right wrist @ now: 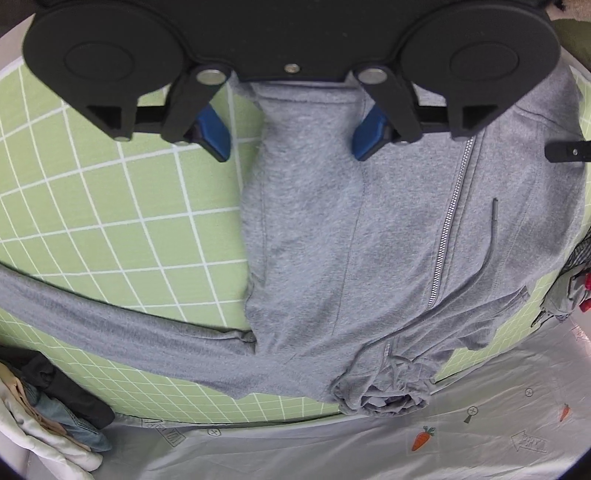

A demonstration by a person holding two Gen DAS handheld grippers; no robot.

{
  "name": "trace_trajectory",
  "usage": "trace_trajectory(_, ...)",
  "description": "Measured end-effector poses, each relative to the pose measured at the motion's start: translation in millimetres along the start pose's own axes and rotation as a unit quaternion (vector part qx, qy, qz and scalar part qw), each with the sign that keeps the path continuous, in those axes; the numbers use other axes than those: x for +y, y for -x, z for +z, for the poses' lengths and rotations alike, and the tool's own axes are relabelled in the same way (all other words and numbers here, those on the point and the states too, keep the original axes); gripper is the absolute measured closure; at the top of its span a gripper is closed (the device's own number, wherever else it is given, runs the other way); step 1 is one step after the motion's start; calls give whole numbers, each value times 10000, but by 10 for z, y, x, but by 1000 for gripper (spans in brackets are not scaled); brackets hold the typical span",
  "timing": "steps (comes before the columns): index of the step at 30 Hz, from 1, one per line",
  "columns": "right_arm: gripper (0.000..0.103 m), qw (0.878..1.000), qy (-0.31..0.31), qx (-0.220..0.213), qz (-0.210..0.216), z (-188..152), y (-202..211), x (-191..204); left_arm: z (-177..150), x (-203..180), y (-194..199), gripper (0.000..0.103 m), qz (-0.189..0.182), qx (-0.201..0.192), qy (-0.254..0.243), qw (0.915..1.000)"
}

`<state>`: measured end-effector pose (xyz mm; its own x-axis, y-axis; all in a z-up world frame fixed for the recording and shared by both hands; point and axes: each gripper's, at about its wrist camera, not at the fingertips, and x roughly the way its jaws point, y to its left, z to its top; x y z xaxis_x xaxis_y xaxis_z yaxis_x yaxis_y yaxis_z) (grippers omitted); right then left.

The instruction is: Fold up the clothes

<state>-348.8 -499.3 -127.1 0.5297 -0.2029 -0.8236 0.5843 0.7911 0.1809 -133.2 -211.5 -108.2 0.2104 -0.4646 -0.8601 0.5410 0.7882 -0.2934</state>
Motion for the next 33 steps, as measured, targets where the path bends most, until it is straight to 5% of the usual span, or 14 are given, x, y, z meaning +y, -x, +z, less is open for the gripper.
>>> trace_trajectory(3, 85, 9998, 115, 110, 127, 21, 51, -59, -70, -55, 134, 89, -66, 133, 454, 9989)
trace_trajectory(6, 87, 9995, 197, 232, 87, 48, 98, -128, -160, -62, 345, 88, -487, 118, 1088, 9928)
trace_trajectory(10, 84, 9987, 306, 394, 34, 83, 160, -220, -257, -281, 244, 78, 539, 329, 728, 9953)
trace_trajectory(13, 74, 9979, 388, 516, -6, 109, 206, -289, -250, -414, 211, 73, 932, 327, 424, 9942)
trace_trajectory(15, 54, 9977, 460, 482, -90, 131, 237, -307, -228, -465, 266, 53, 1049, 199, 303, 9938)
trace_trajectory(18, 30, 9967, 626, 271, -448, 183, 302, -303, -178, -401, 361, 41, 1196, -21, 481, 9917)
trace_trajectory(23, 22, 9966, 511, 298, -570, 260, 255, -331, -56, -129, 450, 35, 1289, -210, 1046, 9859)
trace_trajectory(33, 11, 9960, 465, 161, -747, 555, 49, -20, 280, 219, 399, 30, 1573, -198, 1027, 9820)
